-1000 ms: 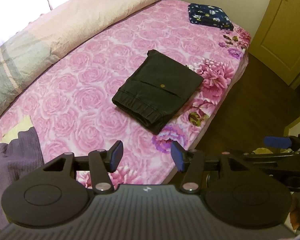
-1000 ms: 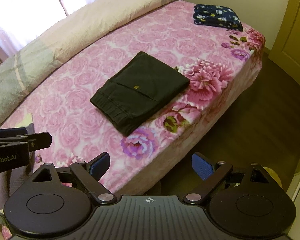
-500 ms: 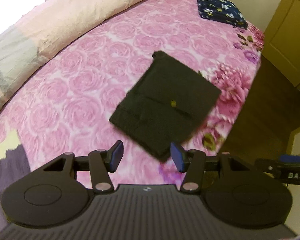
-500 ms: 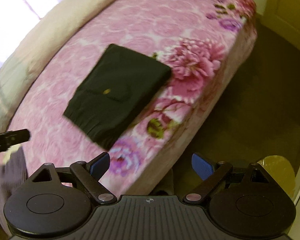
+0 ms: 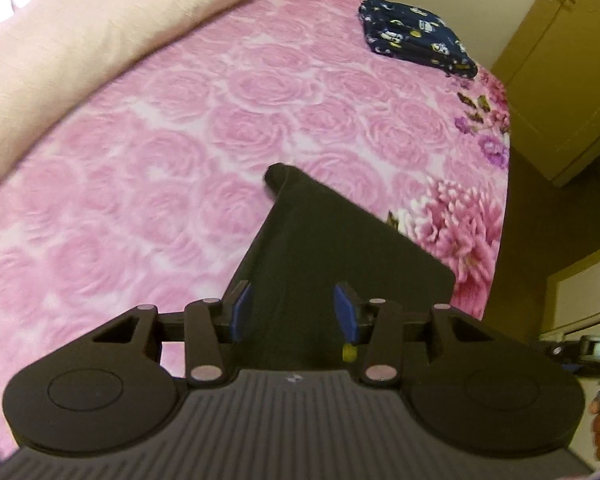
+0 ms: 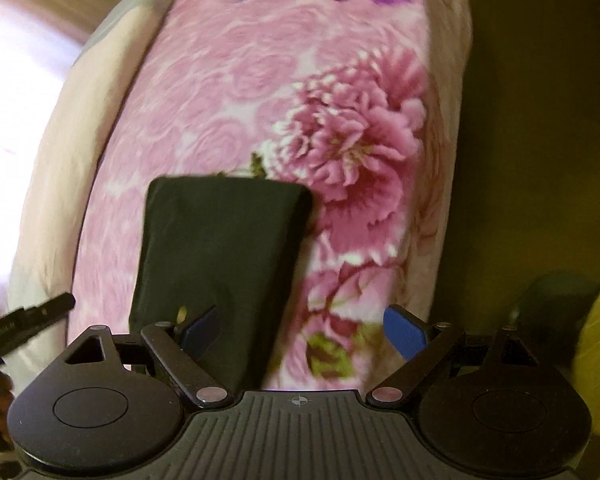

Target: Fold clothes

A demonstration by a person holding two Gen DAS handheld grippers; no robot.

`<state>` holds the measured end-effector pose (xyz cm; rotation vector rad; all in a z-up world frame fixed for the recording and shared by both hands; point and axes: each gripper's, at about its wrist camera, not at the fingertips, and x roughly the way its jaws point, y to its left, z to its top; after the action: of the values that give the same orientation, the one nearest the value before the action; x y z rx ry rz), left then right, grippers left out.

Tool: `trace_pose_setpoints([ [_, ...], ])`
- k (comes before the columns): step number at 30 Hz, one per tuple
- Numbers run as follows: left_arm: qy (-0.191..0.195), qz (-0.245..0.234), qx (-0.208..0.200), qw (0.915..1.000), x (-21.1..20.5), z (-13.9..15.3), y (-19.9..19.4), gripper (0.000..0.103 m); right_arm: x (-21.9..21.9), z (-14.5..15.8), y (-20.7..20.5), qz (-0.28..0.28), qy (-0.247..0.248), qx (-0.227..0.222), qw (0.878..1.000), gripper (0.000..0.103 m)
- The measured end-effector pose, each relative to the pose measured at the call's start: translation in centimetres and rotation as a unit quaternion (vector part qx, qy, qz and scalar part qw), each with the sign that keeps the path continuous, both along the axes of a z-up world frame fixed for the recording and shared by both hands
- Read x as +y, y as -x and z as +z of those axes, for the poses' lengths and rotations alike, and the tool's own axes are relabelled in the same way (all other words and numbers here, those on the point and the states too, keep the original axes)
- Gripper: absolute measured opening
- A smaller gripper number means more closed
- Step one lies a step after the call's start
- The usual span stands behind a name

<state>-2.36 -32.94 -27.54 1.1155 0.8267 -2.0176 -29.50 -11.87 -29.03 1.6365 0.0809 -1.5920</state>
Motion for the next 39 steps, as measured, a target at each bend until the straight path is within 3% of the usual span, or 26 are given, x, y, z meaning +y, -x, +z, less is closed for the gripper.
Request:
trace_pose_setpoints([
  [4,-0.028,0.008,0.019,0.9994,-4.7,-4.0,1.4,0.044,-1.9,-4.1,2.1,-0.074,0.032,-0.049,0.996,0.091],
  [9,-0.098,0.037,0.080,0.9913,-10.4,-7.8,2.8,0.047,-4.4,-8.4,4.2,-0.160,0.067,-0.130,0.976,0.091],
  [13,-0.136,0.027,0.088,0.9865,-14.0,-10.4,5.7,0.047,-5.6,-11.0,4.3,-0.180,0.070,-0.159,0.968,0.091],
  [14,-0.143,0.023,0.085,0.9857,-14.6,-11.2,6.5,0.041,-5.7,-11.5,4.3,-0.181,0.069,-0.160,0.968,0.091],
  [15,-0.151,0.018,0.082,0.9849,-15.2,-11.9,7.2,0.028,-5.8,-12.0,4.2,-0.182,0.067,-0.161,0.968,0.091],
  [18,-0.167,0.034,0.101,0.9802,-16.1,-13.7,7.6,0.018,-5.4,-12.8,4.0,-0.177,0.069,-0.158,0.969,0.085],
  [19,-0.170,0.039,0.112,0.9783,-16.2,-14.0,7.4,0.017,-5.2,-12.9,4.0,-0.169,0.067,-0.154,0.971,0.074],
  [22,-0.135,0.027,0.149,0.9792,-15.7,-14.6,7.2,0.014,-4.9,-13.2,4.0,-0.135,0.061,-0.138,0.979,0.064],
  [24,-0.103,0.013,0.158,0.9820,-15.1,-15.2,7.3,0.016,-5.0,-13.5,4.2,-0.127,0.057,-0.144,0.980,0.063],
  [26,-0.099,0.033,0.172,0.9796,-14.8,-16.0,6.8,0.017,-5.2,-13.7,4.4,-0.119,0.053,-0.148,0.980,0.063],
  [28,-0.092,0.051,0.167,0.9804,-14.3,-15.0,6.5,0.018,-5.7,-13.4,4.8,-0.099,0.045,-0.151,0.983,0.064],
  [31,-0.024,0.075,0.141,0.9869,-12.4,-10.5,4.8,0.015,-6.6,-12.9,5.7,-0.059,0.032,-0.159,0.985,0.064],
  [33,0.002,0.116,0.138,0.9837,-10.9,-7.3,1.7,0.016,-7.3,-12.3,6.5,-0.024,0.024,-0.146,0.989,0.064],
  [37,0.011,0.204,0.113,0.9723,-5.6,-3.8,-5.6,0.016,-9.8,-9.4,8.0,0.071,0.027,-0.071,0.995,0.064],
  [39,-0.014,0.278,0.106,0.9545,-1.3,-3.9,-8.8,0.020,-11.2,-8.1,8.5,0.115,0.038,-0.045,0.992,0.064],
])
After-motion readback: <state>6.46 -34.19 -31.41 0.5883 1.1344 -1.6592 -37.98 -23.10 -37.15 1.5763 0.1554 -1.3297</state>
